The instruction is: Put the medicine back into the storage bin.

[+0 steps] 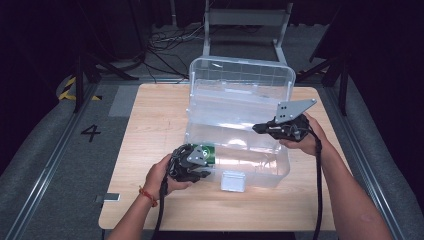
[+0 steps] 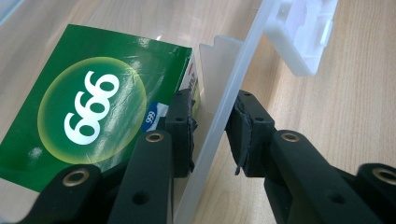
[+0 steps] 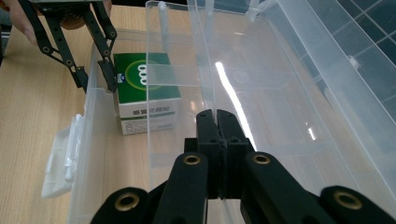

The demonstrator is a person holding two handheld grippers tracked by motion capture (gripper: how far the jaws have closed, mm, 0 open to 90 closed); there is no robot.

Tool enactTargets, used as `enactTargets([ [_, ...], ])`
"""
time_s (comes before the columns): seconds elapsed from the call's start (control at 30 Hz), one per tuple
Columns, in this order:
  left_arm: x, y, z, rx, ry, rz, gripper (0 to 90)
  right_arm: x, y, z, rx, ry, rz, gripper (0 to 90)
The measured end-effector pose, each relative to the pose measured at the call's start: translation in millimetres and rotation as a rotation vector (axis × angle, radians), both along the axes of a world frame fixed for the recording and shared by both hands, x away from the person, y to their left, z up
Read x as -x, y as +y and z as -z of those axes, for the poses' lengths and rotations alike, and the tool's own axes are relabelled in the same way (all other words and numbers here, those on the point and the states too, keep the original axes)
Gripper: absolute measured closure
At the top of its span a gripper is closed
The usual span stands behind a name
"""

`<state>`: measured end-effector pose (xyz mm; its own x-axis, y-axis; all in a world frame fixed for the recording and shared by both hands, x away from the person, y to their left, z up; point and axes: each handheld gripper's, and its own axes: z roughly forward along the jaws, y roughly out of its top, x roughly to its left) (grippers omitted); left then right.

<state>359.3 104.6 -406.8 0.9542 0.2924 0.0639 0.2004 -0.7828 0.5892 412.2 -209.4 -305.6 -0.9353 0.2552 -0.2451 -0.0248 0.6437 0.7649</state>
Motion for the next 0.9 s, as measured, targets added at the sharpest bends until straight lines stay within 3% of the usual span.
enactTargets([
  [0.17,1.1,-0.7,0.2,-0.002,-0.004,-0.008,69.8,6.4,0.9,1.8,0.003,-0.006,-0.01,89.9],
  [0.33,5.3,-2.3,-0.2,-0.013,-0.035,-0.024,67.9,11.2,-0.8,4.3,0.001,-0.005,-0.017,89.8],
  [0.7,12.6,-1.2,-2.6,0.009,-0.055,-0.061,64.1,23.9,2.8,7.5,0.0,-0.036,-0.024,89.8],
  [0.83,17.5,-1.7,-4.8,0.018,-0.086,-0.073,65.1,24.9,1.5,8.2,-0.004,-0.038,-0.024,89.8],
  [0.9,20.3,-1.1,-6.9,0.0,-0.106,-0.089,64.6,24.9,1.0,9.0,-0.01,-0.035,-0.027,89.9],
])
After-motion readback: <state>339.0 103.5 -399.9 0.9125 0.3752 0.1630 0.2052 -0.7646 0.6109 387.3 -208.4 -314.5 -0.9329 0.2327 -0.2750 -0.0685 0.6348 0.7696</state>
